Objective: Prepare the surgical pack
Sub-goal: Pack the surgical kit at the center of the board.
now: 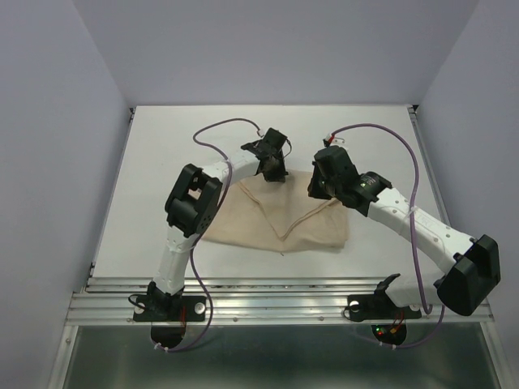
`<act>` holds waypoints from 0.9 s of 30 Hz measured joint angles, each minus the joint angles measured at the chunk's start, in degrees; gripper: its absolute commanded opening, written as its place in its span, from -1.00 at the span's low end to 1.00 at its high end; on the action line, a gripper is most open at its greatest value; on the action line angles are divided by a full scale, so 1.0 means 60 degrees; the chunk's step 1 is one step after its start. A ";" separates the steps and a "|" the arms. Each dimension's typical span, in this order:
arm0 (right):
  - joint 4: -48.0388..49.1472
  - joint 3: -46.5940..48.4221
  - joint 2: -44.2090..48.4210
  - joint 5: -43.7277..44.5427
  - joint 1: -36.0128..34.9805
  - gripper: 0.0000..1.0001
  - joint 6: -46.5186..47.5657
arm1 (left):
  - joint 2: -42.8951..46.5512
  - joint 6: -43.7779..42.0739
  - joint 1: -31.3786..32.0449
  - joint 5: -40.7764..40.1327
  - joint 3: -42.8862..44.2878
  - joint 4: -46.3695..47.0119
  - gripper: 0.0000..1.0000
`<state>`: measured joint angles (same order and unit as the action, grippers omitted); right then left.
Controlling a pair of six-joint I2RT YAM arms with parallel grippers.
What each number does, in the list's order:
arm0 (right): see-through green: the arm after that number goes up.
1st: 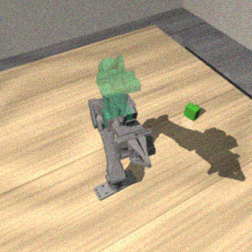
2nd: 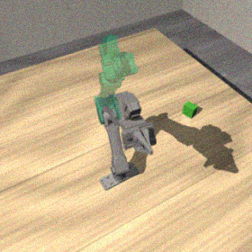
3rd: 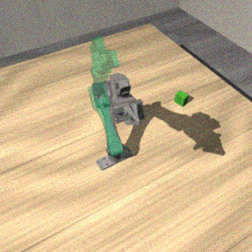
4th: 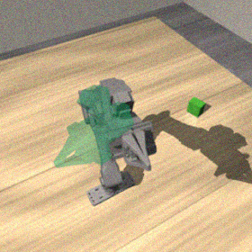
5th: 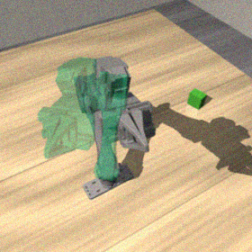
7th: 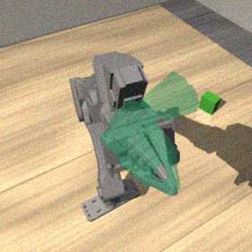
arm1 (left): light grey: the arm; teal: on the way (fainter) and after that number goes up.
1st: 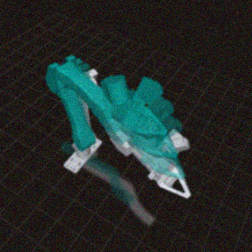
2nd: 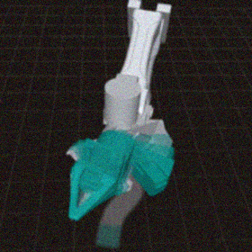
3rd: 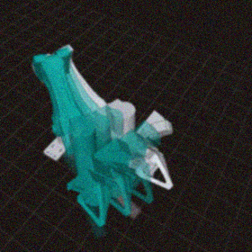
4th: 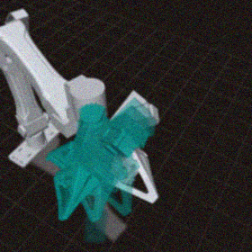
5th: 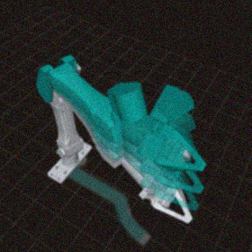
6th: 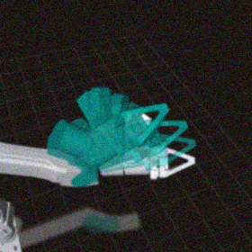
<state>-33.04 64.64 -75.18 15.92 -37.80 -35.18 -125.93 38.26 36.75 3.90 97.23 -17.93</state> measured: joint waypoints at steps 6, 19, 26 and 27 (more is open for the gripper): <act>0.0007 -0.0015 -0.0004 -0.0007 0.0000 -0.93 -0.0040 | -0.0044 0.0011 -0.0146 -0.0011 0.0437 -0.0153 -1.00; 0.0000 -0.0452 -0.0036 -0.0109 0.0000 -0.93 -0.0215 | -0.1013 0.0033 -0.0138 0.0277 0.1147 0.0109 -1.00; -0.0004 -0.0444 -0.0033 -0.0120 0.0000 -0.93 -0.0211 | -0.1027 -0.0040 -0.0138 0.0102 0.1246 -0.0036 -1.00; -0.0004 -0.0444 -0.0029 -0.0120 0.0000 -0.93 -0.0211 | -0.0991 -0.0055 -0.0135 0.0051 0.1246 -0.0080 -1.00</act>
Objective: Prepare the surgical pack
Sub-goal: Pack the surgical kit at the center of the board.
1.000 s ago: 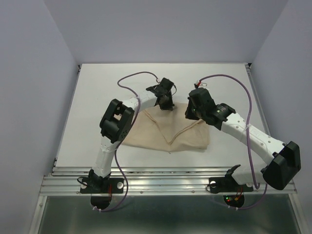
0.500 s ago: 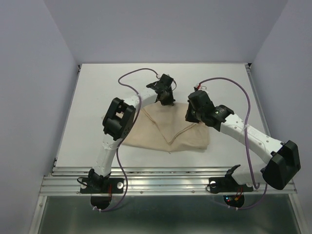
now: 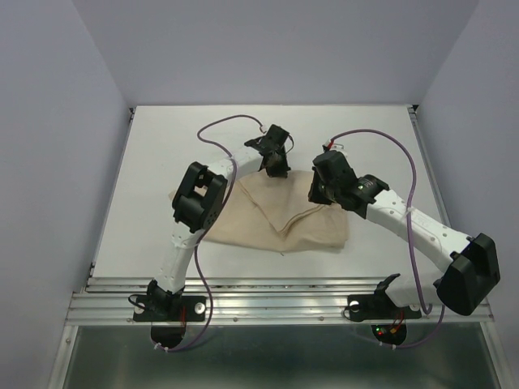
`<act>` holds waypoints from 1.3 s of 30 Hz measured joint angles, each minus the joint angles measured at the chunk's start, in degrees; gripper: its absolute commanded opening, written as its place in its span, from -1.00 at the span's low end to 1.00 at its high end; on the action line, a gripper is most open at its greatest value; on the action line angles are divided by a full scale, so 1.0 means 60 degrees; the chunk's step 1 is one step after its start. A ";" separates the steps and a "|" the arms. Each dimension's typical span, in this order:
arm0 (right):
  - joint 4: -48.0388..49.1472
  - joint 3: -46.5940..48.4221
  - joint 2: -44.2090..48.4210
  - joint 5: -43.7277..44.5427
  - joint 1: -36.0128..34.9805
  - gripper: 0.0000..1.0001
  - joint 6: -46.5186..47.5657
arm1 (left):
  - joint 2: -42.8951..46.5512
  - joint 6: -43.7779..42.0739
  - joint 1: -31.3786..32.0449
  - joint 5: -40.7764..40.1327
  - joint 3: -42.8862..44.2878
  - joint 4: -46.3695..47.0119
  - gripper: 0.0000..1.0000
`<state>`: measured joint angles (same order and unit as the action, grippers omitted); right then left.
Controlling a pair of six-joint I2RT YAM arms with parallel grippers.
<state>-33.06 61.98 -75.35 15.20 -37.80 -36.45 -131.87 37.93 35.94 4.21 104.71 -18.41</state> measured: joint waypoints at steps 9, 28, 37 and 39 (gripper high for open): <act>0.0095 -0.0080 0.0000 -0.0641 0.0000 -0.94 0.0000 | 0.2630 -0.0066 0.0018 -0.0284 -0.2000 -0.0171 -1.00; 0.0160 -0.0288 -0.0368 -0.0747 0.0000 -0.67 -0.0004 | 0.4626 0.0805 0.1716 0.1483 -0.6732 0.1716 -1.00; 0.0149 0.0076 -0.1341 -0.0339 0.0000 -0.22 -0.0189 | 0.4728 0.0925 0.1767 0.1461 -0.7195 0.1821 -1.00; 0.0153 0.0080 -0.1501 -0.0328 -0.0004 -0.21 -0.0229 | 0.5191 0.0838 0.1756 0.1362 -0.7253 0.1362 -1.00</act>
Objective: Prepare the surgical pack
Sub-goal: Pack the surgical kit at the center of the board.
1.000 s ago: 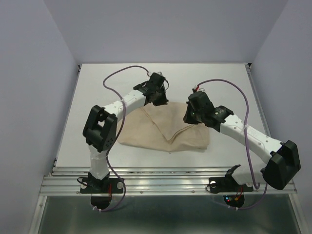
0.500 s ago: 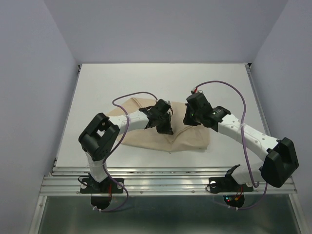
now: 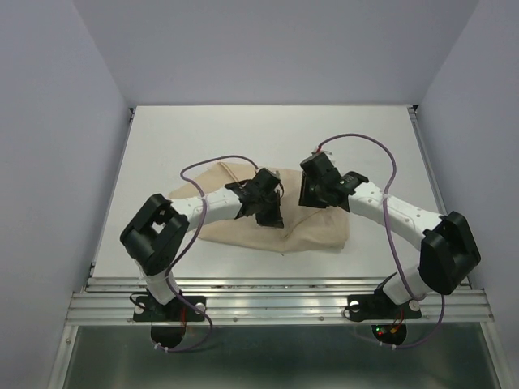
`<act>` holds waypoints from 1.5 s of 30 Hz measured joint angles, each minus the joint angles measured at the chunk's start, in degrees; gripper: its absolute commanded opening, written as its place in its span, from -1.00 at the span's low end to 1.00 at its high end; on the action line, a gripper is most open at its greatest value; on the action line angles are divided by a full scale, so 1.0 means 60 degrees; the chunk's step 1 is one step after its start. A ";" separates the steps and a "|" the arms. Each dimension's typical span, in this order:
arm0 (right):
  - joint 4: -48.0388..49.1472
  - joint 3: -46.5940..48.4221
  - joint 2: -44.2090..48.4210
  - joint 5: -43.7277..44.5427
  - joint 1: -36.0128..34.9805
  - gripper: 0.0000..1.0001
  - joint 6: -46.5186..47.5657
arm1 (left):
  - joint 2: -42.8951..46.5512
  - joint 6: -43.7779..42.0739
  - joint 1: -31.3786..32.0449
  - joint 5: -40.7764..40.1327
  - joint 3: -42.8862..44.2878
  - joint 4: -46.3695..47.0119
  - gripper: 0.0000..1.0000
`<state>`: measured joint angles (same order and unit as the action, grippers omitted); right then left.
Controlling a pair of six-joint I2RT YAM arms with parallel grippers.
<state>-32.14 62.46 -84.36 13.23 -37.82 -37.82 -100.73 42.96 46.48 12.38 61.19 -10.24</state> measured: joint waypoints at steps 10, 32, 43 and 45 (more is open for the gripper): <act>0.0138 0.0138 -0.0685 0.0055 -0.0237 -0.07 -0.0182 | 0.3249 -0.0831 -0.2200 -0.0368 -0.0477 -0.1151 -1.00; 0.0495 0.0517 -0.2291 0.0896 -0.0645 -0.73 -0.0488 | 0.4335 -0.2011 -0.6222 -0.0765 -0.2415 -0.2255 -1.00; 0.0579 0.0481 -0.2284 0.0896 -0.0645 -0.99 -0.0484 | 0.4637 -0.2007 -0.7898 -0.1319 -0.2437 -0.2495 -0.61; 0.0681 0.0397 -0.2237 0.0878 -0.0645 -0.99 -0.0481 | 0.4619 -0.1974 -0.8083 -0.1395 -0.2437 -0.2492 -0.19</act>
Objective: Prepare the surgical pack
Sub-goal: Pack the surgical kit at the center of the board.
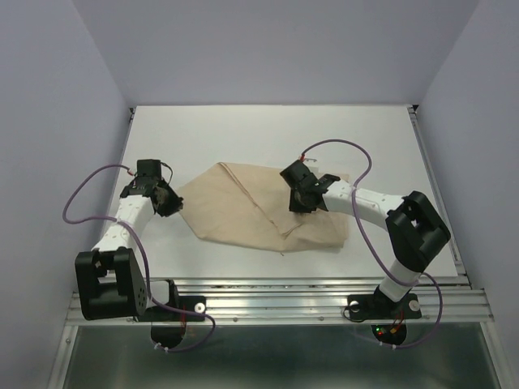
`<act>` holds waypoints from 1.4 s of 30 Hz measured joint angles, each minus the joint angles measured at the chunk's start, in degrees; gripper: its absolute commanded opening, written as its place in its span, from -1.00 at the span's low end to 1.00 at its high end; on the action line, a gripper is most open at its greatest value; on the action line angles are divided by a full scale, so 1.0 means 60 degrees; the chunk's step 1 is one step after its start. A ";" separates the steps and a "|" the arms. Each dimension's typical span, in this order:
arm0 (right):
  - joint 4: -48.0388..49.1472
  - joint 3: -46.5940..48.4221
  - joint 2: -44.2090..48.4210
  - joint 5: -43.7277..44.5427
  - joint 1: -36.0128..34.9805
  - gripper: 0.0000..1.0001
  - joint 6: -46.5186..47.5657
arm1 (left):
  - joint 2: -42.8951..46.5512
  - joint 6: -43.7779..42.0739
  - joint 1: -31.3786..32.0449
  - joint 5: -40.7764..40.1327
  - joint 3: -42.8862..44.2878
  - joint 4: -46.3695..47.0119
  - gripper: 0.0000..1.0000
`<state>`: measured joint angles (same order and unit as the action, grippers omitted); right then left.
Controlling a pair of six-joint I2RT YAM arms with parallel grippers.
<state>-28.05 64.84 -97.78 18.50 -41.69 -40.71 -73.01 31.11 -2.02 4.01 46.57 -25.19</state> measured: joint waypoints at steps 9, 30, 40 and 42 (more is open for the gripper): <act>0.0255 -0.0160 0.0113 -0.0197 0.0000 -0.99 0.0146 | -0.1260 0.0073 -0.0492 -0.0514 0.0062 0.0211 0.37; 0.0470 -0.0215 0.0113 -0.0514 0.0000 -0.99 0.0248 | -0.3770 0.0619 0.0313 -0.1763 0.1406 0.1126 -1.00; 0.0557 -0.0248 0.0113 -0.0543 0.0000 -0.99 0.0248 | -0.2885 0.0503 0.1730 -0.2200 0.1982 0.0284 -1.00; 0.0605 -0.0255 0.0113 -0.0543 0.0000 -0.99 0.0244 | -0.2295 0.0404 0.2160 -0.1967 0.2331 0.0226 -1.00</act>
<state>-24.43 63.31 -97.10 15.25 -41.69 -39.24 -86.78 33.54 10.94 -7.79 60.55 -23.83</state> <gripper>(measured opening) 0.250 0.041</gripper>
